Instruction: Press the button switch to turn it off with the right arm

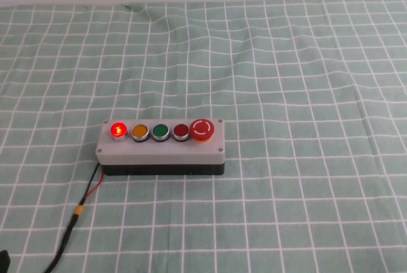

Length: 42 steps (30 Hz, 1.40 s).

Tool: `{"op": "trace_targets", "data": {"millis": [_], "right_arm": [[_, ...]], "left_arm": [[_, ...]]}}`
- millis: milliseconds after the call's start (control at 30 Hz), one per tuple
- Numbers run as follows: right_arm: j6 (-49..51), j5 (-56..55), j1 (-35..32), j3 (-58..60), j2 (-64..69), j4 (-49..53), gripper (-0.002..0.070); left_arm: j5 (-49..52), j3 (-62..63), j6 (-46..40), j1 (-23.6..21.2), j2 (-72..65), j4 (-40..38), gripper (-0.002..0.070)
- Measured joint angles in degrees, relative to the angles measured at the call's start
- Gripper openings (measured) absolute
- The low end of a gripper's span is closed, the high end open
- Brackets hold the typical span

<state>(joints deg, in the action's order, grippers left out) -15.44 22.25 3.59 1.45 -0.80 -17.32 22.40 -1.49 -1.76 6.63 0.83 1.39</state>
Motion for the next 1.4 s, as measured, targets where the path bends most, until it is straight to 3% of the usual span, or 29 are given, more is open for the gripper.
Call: {"op": "trace_targets", "data": {"millis": [967,1167,1400], "right_arm": [[0.0,-0.49,0.0,0.0,0.0,-0.12,-0.0016],[0.0,-8.03,0.0,0.0,0.0,-2.98,-0.0016],[0.0,-24.9,0.0,0.0,0.0,-4.47,-0.0016]], "left_arm": [[0.0,0.0,0.0,0.0,0.0,0.0,-0.0003],[0.0,0.0,0.0,0.0,0.0,0.0,-0.0003],[0.0,0.0,0.0,0.0,0.0,0.0,-0.0003]]}}
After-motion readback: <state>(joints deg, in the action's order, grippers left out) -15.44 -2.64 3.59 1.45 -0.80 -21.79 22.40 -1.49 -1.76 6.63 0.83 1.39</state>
